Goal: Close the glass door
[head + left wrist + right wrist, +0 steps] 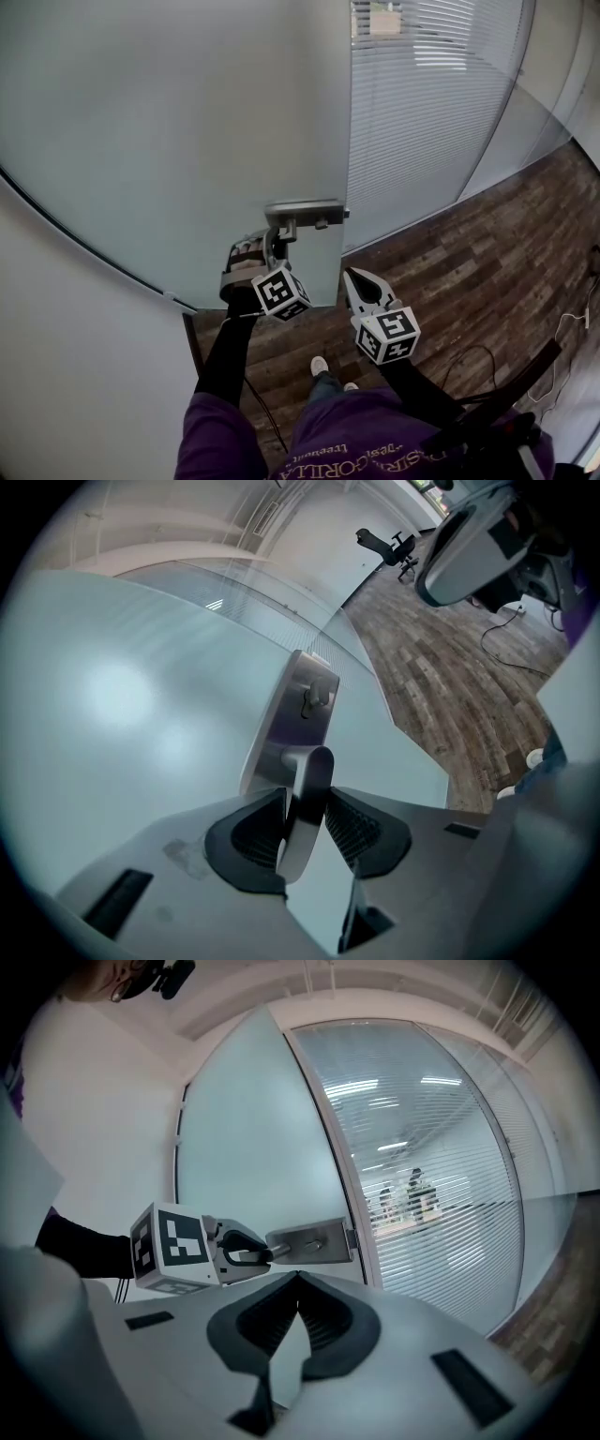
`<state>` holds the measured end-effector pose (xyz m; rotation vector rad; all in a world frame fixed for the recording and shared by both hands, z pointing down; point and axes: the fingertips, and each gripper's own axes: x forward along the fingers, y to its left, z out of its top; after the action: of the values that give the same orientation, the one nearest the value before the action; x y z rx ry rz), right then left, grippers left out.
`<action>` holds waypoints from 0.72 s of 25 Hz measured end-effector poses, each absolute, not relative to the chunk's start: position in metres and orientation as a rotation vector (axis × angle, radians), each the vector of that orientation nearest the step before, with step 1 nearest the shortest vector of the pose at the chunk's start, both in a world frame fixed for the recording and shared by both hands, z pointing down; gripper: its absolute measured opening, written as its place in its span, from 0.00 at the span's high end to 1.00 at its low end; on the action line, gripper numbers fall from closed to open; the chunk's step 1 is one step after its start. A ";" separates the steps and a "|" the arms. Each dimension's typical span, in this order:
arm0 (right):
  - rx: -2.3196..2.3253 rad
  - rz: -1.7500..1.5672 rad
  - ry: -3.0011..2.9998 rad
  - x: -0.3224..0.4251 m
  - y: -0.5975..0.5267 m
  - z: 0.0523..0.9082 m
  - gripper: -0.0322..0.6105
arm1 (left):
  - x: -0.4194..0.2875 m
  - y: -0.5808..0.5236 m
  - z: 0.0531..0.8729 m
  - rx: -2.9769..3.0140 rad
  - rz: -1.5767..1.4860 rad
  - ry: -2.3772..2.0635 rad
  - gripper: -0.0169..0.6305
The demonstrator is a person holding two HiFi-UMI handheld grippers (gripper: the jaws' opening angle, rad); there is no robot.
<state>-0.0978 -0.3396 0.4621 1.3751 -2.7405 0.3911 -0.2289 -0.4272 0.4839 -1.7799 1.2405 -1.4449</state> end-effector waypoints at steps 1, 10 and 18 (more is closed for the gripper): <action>1.378 0.388 -2.740 -0.100 -0.343 0.463 0.95 | -0.228 -0.430 0.485 -1.784 -1.437 1.237 0.77; 1.412 0.374 -2.723 -0.109 -0.363 0.454 0.95 | -0.220 -0.443 0.474 -1.805 -1.391 1.190 0.78; 1.450 0.345 -2.696 -0.122 -0.387 0.456 0.95 | -0.226 -0.464 0.476 -1.827 -1.374 1.171 0.79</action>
<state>-0.1217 -0.3870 0.4565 1.4496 -2.6959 0.3452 -0.2263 -0.4637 0.4758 -1.8275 1.1708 -1.3742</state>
